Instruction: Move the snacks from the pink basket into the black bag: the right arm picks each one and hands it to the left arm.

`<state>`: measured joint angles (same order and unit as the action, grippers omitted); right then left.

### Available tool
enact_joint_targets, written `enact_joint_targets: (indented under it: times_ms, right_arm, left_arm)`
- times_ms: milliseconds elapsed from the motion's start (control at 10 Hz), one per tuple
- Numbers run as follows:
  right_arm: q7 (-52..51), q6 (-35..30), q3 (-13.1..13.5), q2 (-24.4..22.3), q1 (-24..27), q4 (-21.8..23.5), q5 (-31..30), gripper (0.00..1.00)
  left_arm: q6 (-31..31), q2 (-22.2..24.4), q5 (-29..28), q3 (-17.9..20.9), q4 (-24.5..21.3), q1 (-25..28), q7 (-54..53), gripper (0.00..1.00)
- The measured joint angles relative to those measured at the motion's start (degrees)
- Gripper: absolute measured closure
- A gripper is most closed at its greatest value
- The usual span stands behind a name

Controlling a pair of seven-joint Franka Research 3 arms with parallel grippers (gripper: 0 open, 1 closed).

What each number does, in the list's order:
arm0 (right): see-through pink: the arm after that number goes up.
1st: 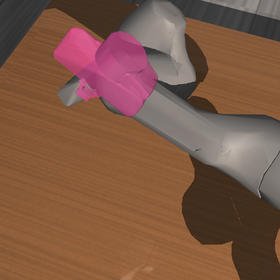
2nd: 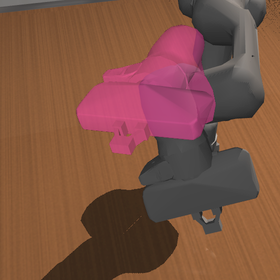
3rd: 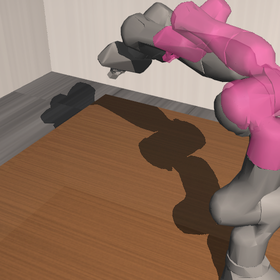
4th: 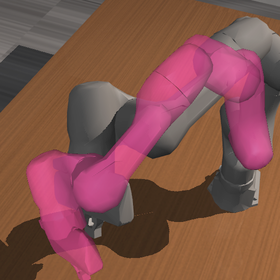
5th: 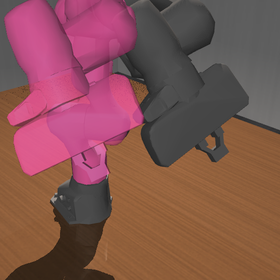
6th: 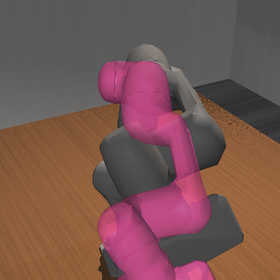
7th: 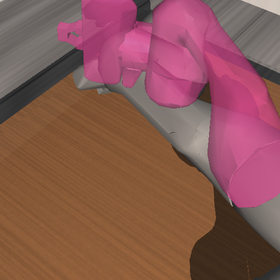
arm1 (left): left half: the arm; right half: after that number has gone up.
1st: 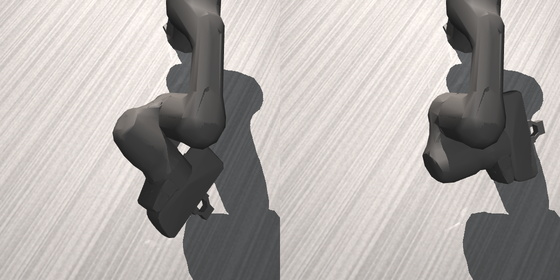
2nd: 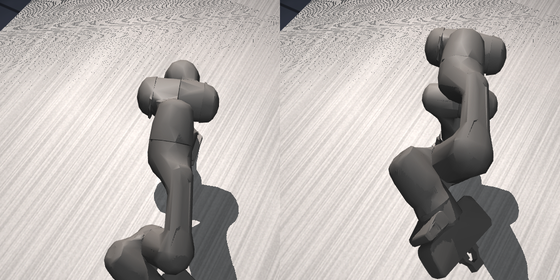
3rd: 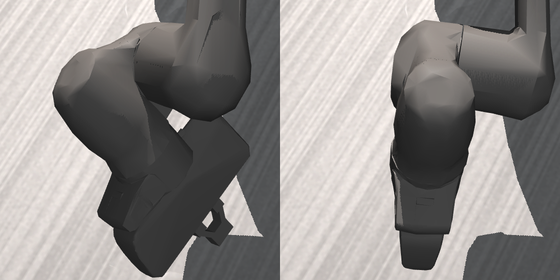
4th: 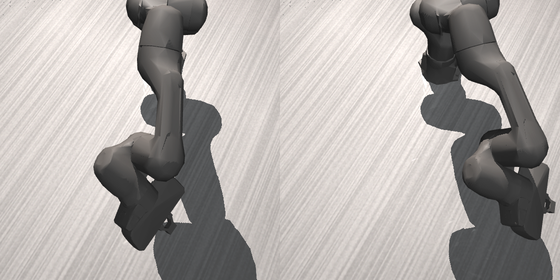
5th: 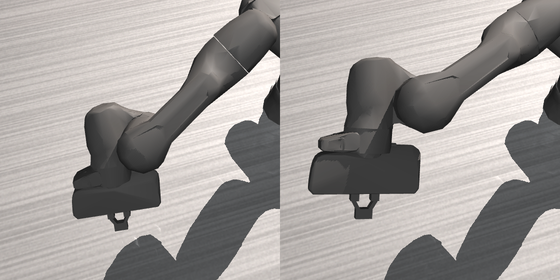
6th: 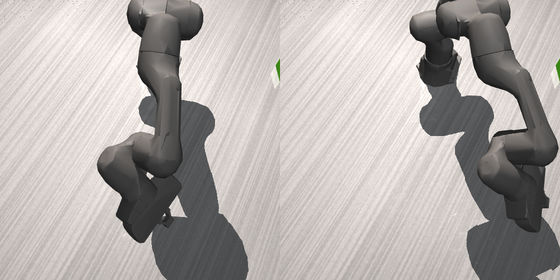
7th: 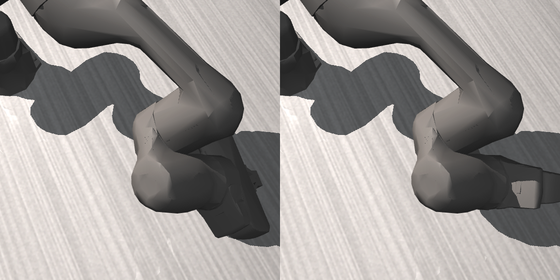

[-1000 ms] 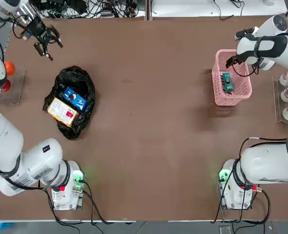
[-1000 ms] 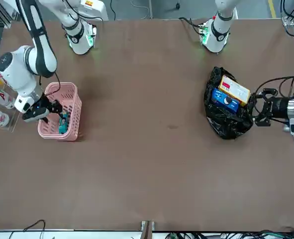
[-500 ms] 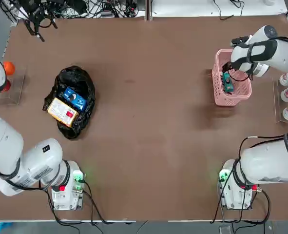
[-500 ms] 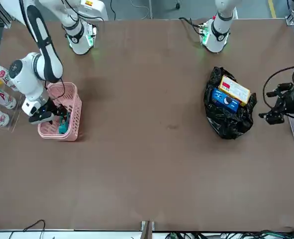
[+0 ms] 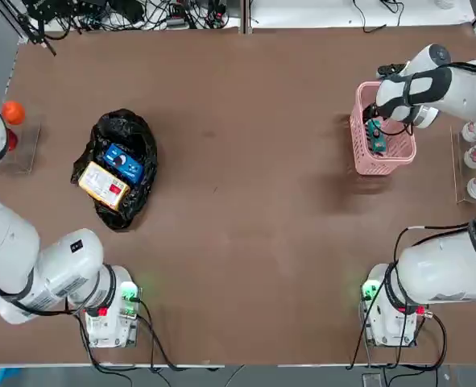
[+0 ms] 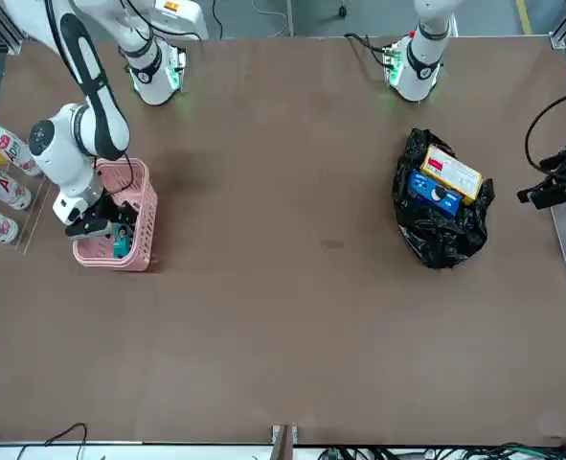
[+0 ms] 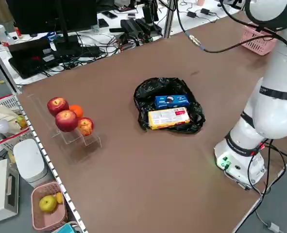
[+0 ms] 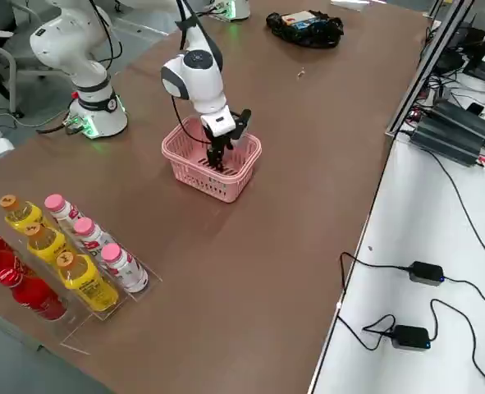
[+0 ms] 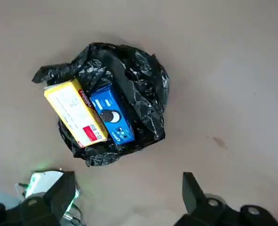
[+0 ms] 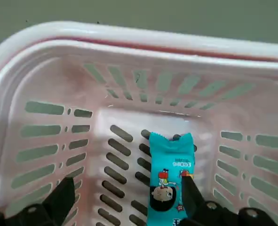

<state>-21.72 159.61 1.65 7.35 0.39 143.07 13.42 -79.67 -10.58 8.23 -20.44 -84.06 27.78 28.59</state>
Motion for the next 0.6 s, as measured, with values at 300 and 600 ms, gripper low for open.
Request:
enact_joint_targets:
  times_ms: [300, 600]
  right_arm:
    - [0.1, 0.0, 0.2, 0.3, 0.0, 0.4, 0.0, 0.0]
    - [1.5, 0.0, 1.7, 0.7, 0.5, 0.5, 0.0, 0.0]
  left_arm:
    - [-0.5, 1.1, 0.0, 5.4, 2.5, -8.7, -6.5, 0.0]
    - [-2.1, 3.6, -1.9, 10.2, 3.2, -17.1, -10.5, 0.0]
